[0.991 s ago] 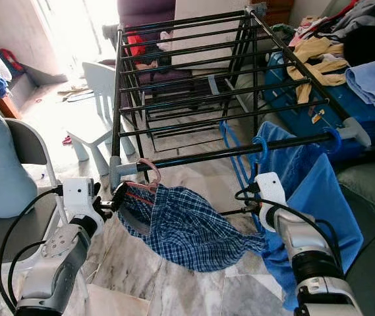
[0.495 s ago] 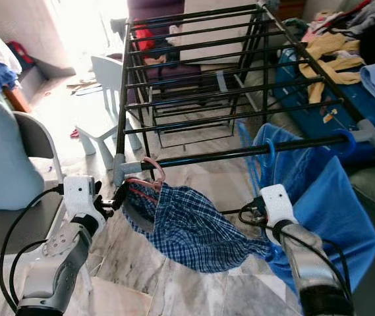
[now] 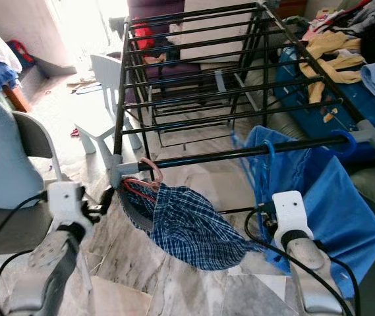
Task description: Hang hanger
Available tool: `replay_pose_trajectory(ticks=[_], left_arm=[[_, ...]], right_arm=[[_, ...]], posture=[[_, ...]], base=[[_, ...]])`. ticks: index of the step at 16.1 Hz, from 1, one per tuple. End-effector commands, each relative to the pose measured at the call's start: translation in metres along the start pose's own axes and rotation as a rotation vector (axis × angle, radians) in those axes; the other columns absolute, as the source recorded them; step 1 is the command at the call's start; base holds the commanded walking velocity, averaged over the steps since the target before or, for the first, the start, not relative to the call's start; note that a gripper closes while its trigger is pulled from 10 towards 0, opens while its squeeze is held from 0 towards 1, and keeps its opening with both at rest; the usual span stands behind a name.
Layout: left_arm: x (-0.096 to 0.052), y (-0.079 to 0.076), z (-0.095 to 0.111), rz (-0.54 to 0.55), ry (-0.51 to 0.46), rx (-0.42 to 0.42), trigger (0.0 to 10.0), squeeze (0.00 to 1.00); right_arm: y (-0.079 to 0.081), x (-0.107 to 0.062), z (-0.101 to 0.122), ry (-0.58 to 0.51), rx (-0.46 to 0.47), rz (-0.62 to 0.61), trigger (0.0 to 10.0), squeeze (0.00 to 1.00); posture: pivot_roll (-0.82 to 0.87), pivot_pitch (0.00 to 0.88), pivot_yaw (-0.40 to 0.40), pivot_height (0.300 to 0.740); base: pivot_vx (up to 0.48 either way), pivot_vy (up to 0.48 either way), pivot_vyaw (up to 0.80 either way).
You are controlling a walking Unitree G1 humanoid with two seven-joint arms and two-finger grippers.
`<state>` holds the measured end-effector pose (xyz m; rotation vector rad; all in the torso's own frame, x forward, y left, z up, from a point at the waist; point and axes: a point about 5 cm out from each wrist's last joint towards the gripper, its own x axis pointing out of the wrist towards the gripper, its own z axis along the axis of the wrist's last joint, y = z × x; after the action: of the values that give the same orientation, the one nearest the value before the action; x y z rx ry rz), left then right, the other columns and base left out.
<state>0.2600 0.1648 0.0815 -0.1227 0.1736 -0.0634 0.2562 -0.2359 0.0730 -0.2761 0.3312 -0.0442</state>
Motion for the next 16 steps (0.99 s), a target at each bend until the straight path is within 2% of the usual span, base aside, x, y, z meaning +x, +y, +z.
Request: replay_pose_trajectory(ticks=[1,6,12,16], left_arm=[[-0.002,0.004,0.003,0.011,-0.010,0.014,10.0,0.00],[-0.001,-0.002,0.002,0.002,-0.017,0.025,10.0,0.00],[0.003,-0.008,0.002,-0.002,-0.015,0.038,10.0,0.00],[0.004,-0.008,0.002,0.009,-0.012,0.039,10.0,0.00]], right_arm=[[-0.001,-0.003,0.008,-0.049,0.004,-0.029,10.0,1.00],[0.003,-0.012,0.016,-0.129,0.016,-0.082,10.0,1.00],[0.006,-0.006,0.030,-0.187,0.039,-0.080,10.0,1.00],[0.011,-0.007,0.029,-0.187,0.045,-0.064,10.0,1.00]], posture=[[-0.15,0.000,0.092,0.740],[-0.16,0.000,0.099,0.740],[-0.16,0.000,0.096,0.740],[-0.16,0.000,0.097,0.740]], base=[[0.000,0.000,0.00],[0.000,0.000,0.00],[0.000,0.000,0.00],[-0.268,0.000,0.00]])
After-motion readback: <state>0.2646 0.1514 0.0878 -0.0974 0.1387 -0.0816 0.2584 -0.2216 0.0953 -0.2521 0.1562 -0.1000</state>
